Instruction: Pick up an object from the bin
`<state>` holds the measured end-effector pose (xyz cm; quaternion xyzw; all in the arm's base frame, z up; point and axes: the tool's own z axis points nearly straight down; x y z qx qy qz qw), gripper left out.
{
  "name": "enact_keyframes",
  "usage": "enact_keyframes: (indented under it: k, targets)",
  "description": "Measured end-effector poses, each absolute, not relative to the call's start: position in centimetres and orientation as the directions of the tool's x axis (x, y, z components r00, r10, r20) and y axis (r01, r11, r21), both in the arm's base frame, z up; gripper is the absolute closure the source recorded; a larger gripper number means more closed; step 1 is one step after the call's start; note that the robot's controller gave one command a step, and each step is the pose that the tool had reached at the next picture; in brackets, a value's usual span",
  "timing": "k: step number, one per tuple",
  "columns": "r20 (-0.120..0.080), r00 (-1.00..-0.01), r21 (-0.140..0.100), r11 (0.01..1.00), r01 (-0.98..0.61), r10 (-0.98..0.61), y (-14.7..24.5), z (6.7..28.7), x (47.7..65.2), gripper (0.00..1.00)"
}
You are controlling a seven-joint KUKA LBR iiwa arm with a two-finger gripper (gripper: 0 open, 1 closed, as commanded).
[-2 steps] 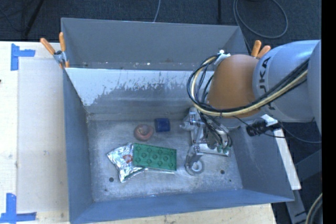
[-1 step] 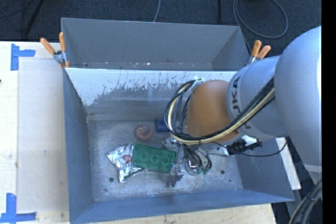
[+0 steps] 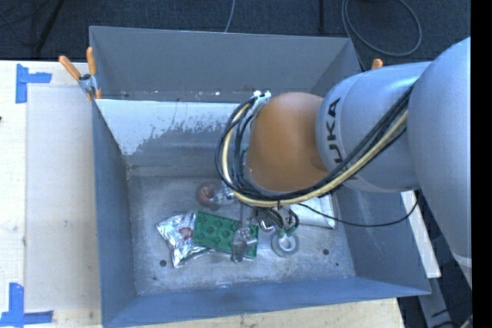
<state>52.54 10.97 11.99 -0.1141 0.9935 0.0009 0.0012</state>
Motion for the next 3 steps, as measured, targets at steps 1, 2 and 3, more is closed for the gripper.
enact_keyframes:
  k: [1,2,3]
  targets:
    - [0.002,-0.987,0.004,0.987,-0.161,-0.161,10.4,7.2,55.3,0.00]
    - [-0.007,-0.986,0.002,0.986,-0.164,-0.164,10.4,7.4,55.5,1.00]
    - [-0.007,-0.979,-0.001,0.979,-0.203,-0.203,7.4,23.0,53.5,1.00]
